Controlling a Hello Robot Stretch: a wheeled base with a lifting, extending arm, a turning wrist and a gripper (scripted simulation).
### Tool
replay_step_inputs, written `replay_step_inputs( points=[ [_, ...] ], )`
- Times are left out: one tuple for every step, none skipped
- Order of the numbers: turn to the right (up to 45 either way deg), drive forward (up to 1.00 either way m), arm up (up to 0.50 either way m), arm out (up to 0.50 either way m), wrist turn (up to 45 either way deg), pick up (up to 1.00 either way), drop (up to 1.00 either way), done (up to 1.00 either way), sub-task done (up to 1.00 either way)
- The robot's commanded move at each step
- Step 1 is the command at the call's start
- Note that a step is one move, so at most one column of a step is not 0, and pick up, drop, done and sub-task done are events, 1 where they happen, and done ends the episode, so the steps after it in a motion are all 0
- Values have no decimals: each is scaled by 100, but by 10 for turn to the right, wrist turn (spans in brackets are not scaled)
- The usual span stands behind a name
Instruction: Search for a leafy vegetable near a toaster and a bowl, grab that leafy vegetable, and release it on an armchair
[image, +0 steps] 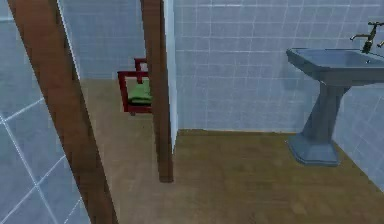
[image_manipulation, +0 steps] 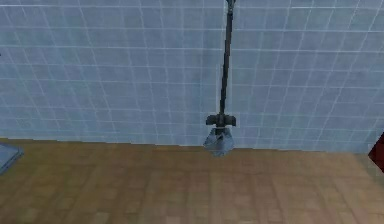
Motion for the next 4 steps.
replay_step_inputs(
  points=[
    [450,0,0,0,0,0,0,0,0],
    [450,0,0,0,0,0,0,0,0],
    [30,0,0,0,0,0,0,0,0],
    [0,30,0,0,0,0,0,0,0]
  ],
)
